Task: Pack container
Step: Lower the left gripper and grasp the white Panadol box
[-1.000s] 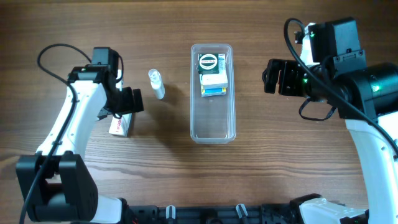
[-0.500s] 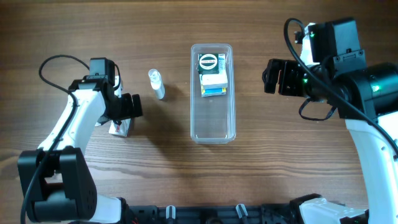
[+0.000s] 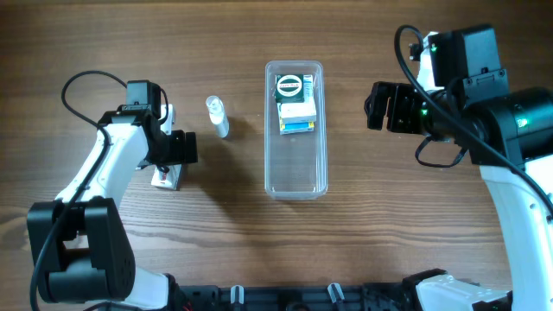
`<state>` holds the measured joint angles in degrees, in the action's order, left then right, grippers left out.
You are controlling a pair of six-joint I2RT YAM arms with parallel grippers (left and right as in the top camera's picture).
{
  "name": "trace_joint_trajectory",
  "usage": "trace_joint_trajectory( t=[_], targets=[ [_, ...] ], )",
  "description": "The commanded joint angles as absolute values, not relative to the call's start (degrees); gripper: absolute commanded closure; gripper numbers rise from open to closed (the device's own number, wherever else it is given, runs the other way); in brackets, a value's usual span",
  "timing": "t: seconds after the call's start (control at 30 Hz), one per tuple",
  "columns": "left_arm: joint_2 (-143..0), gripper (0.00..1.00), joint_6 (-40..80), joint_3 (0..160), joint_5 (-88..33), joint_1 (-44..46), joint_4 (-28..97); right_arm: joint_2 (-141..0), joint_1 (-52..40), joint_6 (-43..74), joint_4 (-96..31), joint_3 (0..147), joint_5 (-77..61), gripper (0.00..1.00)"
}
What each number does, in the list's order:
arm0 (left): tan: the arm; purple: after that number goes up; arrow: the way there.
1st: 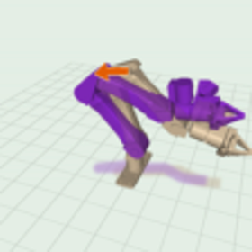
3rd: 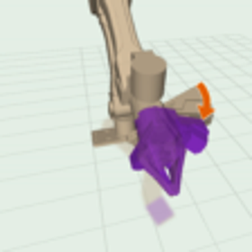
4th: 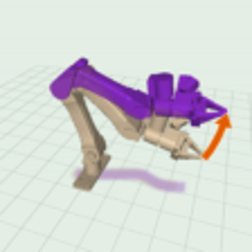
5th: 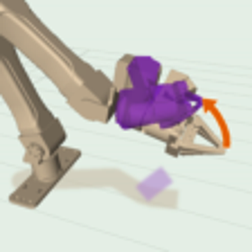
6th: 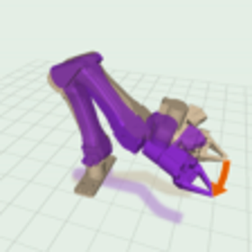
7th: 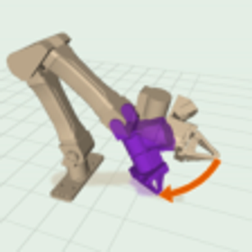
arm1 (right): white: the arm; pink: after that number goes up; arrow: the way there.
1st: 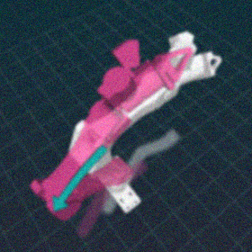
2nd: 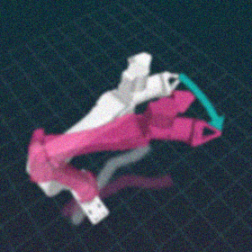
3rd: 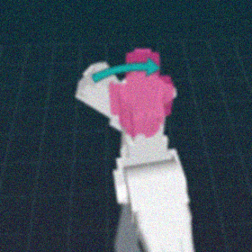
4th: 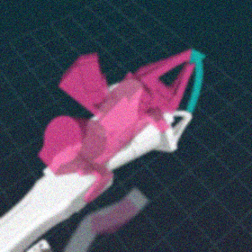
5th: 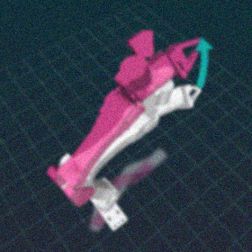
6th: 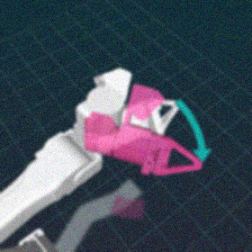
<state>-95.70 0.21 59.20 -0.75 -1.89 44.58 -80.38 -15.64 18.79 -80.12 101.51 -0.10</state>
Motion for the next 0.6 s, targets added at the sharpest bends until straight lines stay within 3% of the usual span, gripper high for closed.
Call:
trace_joint_trajectory(
  t=[0.0,0.57],
  targets=[
    [-96.49,0.02,-0.89,56.66,-1.48,-2.11,43.2,-80.79,-15.51,18.04,-79.99,101.93,0.62,0.0],
    [-96.51,0.01,-2.59,51.2,-1.48,-2.11,35.9,-80.79,-15.51,18.04,-79.99,101.93,0.62,0.0]
  ],
)
